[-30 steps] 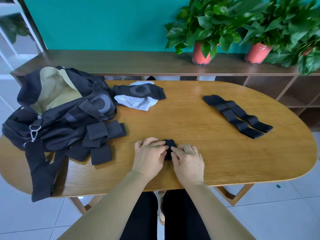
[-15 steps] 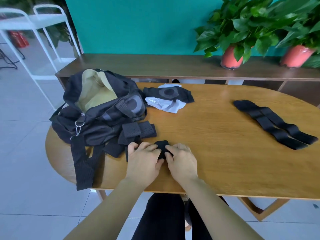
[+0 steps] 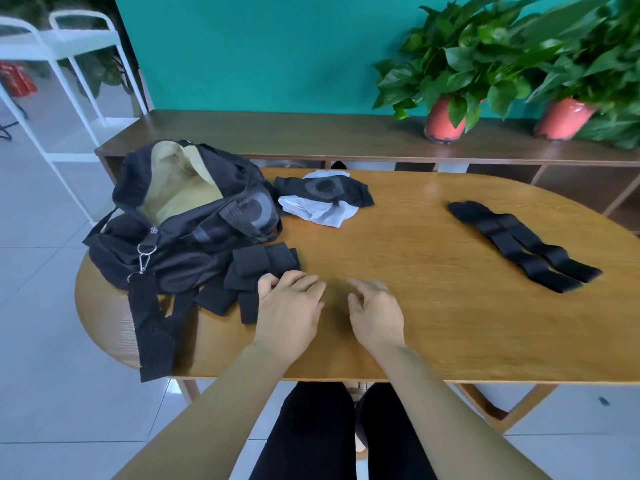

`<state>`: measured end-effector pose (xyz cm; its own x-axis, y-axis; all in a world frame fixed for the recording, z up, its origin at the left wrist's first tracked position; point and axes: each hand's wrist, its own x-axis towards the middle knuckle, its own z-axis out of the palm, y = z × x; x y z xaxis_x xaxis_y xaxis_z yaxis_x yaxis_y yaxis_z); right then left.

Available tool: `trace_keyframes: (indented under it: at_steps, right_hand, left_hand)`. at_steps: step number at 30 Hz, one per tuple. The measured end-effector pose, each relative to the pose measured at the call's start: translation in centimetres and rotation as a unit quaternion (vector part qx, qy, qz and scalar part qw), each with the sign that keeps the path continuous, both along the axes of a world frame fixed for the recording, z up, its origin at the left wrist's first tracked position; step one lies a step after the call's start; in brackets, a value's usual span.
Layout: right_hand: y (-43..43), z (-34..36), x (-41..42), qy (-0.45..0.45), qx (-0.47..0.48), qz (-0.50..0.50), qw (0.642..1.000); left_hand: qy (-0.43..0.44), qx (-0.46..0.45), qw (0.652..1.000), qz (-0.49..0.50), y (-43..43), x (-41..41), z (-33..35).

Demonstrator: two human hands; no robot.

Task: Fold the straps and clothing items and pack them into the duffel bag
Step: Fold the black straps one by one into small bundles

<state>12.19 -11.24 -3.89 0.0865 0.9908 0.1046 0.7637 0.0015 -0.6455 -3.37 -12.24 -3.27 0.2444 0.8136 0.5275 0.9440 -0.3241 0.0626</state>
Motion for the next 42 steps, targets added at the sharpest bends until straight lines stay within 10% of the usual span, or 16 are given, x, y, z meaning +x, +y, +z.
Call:
trace_keyframes:
  at_steps: [16, 22, 42]
  right_hand:
    - [1.8, 1.8, 21.0, -0.134, 0.032, -0.172, 0.976]
    - [5.8, 3.2, 26.1, -0.252, -0.114, -0.192, 0.942]
    - [3.1, 3.4, 17.8, -0.180, -0.212, -0.117, 0.953]
  left_hand:
    - [0.071, -0.074, 0.988, -0.118, 4.9, 15.2, 1.3]
    - [0.065, -0.102, 0.984, -0.129, 6.4, 17.5, 0.0]
    - [0.063, -0.135, 0.982, -0.112, 4.4, 14.3, -0.6]
